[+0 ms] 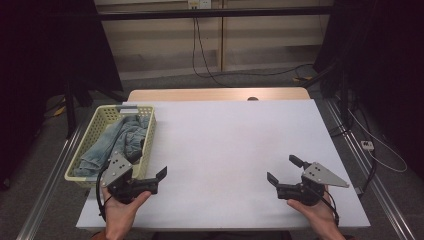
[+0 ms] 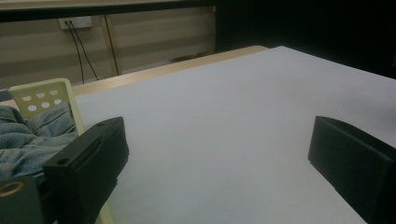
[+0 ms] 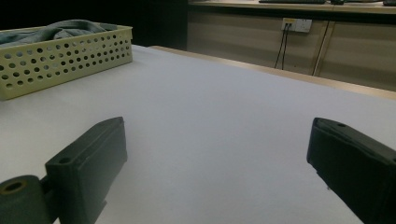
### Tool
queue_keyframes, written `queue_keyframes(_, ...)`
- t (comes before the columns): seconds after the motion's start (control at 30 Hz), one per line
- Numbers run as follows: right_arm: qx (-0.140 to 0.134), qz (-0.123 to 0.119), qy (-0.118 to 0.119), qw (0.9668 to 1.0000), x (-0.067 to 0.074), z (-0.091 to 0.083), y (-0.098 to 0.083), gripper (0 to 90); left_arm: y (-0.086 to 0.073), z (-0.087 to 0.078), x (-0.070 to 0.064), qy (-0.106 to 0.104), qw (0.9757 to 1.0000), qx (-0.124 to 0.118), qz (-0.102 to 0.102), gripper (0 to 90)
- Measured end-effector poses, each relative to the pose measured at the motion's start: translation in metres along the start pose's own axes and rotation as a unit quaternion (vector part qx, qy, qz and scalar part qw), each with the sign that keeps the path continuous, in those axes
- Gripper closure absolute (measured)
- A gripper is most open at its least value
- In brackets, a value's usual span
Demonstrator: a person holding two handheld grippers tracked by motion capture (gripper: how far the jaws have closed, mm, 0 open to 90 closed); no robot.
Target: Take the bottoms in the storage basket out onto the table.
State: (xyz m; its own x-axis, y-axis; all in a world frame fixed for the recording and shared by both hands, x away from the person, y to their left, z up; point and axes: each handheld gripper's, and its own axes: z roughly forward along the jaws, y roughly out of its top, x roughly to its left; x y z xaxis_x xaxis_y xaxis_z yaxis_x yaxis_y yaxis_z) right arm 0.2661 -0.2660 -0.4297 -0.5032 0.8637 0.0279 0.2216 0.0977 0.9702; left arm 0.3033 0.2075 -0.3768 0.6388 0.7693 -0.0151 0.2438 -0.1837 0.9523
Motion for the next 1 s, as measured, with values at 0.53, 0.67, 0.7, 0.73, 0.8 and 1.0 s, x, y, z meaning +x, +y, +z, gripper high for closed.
queue_keyframes(0.53,0.004,0.000,0.002,1.0000,-0.001,0.001,-0.001,4.8,0.011,-0.006,0.007,0.000,1.0000,-0.003,0.002,4.4)
queue_keyframes(0.67,0.005,-0.001,0.004,1.0000,0.000,0.001,0.000,4.8,0.014,-0.009,0.010,0.004,1.0000,-0.001,0.002,4.4)
queue_keyframes(0.7,0.005,-0.001,0.003,1.0000,0.000,0.001,0.000,4.8,0.015,-0.010,0.010,0.005,1.0000,0.001,0.004,4.4)
queue_keyframes(0.73,0.005,-0.001,0.003,1.0000,0.000,0.001,0.000,4.8,0.016,-0.011,0.011,0.008,0.9999,0.002,0.008,4.4)
queue_keyframes(0.8,0.005,0.000,0.003,1.0000,0.000,0.001,-0.001,4.8,0.018,-0.013,0.012,0.009,0.9999,-0.003,0.005,4.4)
queue_keyframes(1.0,0.007,-0.001,0.005,1.0000,0.000,0.002,-0.001,4.8,0.023,-0.015,0.017,0.008,1.0000,-0.003,-0.003,4.7)
